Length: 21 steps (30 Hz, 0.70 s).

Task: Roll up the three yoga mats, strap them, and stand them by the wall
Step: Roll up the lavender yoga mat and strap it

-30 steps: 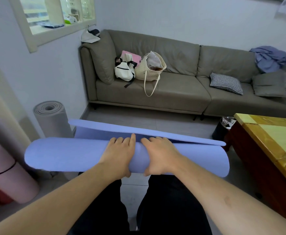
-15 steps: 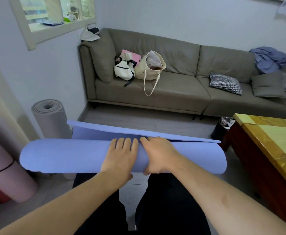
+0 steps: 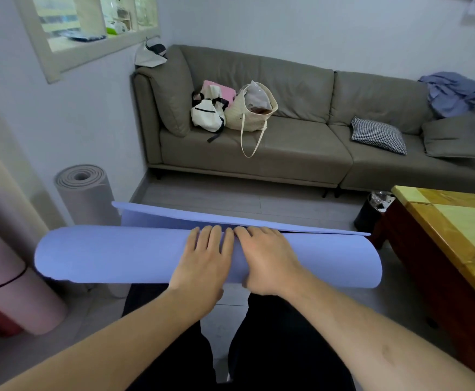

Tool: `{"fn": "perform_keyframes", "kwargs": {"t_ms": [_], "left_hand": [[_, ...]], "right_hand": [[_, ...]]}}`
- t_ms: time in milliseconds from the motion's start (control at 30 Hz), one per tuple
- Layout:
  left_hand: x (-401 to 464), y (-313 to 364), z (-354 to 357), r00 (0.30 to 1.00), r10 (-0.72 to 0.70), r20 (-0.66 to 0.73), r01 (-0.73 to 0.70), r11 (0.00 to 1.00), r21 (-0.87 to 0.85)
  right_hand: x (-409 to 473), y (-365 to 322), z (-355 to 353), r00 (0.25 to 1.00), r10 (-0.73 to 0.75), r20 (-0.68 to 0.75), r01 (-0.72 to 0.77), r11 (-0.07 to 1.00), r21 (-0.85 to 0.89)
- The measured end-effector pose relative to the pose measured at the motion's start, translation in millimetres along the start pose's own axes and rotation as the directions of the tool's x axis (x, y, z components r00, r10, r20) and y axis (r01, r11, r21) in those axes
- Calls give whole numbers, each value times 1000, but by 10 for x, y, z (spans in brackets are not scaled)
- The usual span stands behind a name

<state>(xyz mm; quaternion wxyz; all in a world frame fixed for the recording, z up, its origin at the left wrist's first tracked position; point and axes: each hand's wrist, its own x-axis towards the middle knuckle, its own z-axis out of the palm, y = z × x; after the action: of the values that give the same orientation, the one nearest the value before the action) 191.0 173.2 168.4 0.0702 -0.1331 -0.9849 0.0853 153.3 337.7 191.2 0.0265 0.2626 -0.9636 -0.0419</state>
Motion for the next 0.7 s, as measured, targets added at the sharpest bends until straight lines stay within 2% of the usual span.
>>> {"fn": "perform_keyframes", "kwargs": {"t_ms": [67, 133, 233, 300, 367, 467, 533, 600, 700], "left_hand": [[-69, 58, 68, 1000, -15, -15, 16, 998, 60], [-91, 93, 97, 998, -27, -52, 30, 998, 53], [-94, 93, 96, 1000, -13, -21, 13, 999, 37], [-79, 78, 99, 1000, -4, -26, 6, 999, 52], [-73, 72, 115, 999, 1, -49, 1, 998, 56], [-84, 50, 172, 999, 16, -50, -13, 998, 58], [-94, 20, 219, 997, 23, -80, -21, 999, 35], [-109, -23, 238, 986, 53, -156, -59, 998, -34], [-142, -73, 261, 948, 91, -304, -148, 974, -169]], "right_hand": [[-22, 15, -69, 999, -33, 42, 32, 999, 16], [-37, 32, -175, 998, -31, 53, 25, 993, 115], [39, 117, -298, 993, 113, -20, -97, 920, 380], [114, 204, -262, 971, 206, -119, -133, 884, 449], [202, 258, -197, 974, 202, -108, -144, 907, 397], [336, 314, -172, 968, 230, 96, -248, 852, 462], [382, 313, -177, 960, 228, 165, -281, 816, 506], [389, 287, -165, 968, 215, 130, -251, 855, 455], [367, 254, -133, 979, 198, 40, -202, 939, 279]]}}
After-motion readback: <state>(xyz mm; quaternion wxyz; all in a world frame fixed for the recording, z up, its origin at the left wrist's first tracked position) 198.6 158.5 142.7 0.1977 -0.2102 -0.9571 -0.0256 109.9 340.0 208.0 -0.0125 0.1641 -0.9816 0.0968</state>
